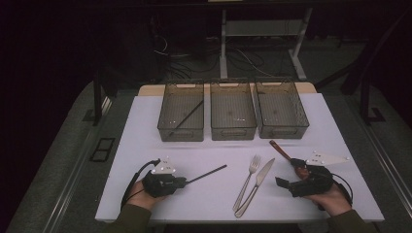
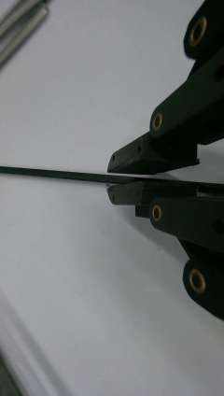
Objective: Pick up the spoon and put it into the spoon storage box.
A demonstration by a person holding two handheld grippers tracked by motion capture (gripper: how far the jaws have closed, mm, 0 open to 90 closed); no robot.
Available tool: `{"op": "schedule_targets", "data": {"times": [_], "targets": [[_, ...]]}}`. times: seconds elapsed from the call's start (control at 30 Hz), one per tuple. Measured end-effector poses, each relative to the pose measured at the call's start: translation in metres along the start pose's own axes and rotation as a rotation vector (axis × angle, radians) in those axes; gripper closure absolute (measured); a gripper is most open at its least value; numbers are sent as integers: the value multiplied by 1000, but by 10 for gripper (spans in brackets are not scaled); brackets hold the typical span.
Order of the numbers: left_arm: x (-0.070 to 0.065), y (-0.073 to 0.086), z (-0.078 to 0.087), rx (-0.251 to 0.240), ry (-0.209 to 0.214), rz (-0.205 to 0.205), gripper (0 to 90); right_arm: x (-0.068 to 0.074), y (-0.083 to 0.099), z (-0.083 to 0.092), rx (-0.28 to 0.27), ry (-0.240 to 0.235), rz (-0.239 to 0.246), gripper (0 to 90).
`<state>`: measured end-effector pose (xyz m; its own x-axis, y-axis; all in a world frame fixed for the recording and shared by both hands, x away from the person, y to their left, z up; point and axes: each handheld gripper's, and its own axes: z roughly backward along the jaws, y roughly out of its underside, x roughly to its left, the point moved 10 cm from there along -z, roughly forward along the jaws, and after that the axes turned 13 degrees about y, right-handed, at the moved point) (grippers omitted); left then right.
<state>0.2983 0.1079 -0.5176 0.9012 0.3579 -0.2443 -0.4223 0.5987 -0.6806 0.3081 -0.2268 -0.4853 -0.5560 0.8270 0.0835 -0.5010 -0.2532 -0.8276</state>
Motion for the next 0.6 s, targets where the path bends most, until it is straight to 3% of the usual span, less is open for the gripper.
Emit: {"op": "schedule_targets", "data": {"times": [0.27, 0.6], "targets": [[0, -1, 0, 33, 0, -26, 860, 1, 0, 0, -3, -7, 2, 24], [-2, -10, 5, -23, 10, -13, 861, 7, 3, -4, -9, -18, 17, 24]]}}
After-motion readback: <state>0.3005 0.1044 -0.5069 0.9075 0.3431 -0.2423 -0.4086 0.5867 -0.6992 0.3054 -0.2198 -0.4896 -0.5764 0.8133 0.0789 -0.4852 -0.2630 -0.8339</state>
